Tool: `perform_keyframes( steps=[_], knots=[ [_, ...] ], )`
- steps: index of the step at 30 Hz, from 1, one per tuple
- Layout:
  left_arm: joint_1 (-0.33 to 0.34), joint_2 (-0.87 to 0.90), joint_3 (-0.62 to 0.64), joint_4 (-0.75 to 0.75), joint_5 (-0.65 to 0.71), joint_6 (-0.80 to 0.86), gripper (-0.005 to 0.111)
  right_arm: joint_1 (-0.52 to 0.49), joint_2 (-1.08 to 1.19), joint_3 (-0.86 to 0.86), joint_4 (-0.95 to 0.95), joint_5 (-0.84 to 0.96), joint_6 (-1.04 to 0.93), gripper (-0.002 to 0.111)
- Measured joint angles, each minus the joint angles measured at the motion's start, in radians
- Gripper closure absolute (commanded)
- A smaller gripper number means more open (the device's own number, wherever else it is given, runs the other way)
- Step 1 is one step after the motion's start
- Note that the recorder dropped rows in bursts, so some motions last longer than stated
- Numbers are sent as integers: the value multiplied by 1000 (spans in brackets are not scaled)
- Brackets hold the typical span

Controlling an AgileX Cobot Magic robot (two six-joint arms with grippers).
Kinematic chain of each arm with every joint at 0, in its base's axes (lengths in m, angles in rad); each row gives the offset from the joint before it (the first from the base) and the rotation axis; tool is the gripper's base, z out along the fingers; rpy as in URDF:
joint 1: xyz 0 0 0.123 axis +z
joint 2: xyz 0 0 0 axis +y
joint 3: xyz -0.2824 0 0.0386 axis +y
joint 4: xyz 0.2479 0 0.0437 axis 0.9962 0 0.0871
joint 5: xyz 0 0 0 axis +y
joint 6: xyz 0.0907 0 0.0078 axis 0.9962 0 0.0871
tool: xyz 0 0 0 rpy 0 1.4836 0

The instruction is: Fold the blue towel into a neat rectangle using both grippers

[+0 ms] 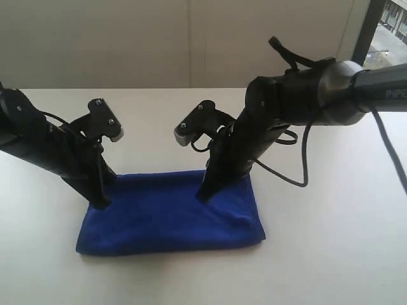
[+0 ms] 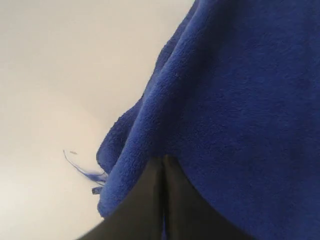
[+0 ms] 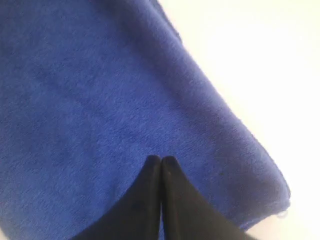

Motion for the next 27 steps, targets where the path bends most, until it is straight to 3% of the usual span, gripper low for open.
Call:
perform_keyframes(
  steps=[12,27],
  knots=[
    [0,111,0,-6,-175,-13,107,-104,92,0,-13,-138,55,108],
    [0,162,0,-8,-248,-13,107,-109,151,-10,-13,-183,57,108]
  ],
)
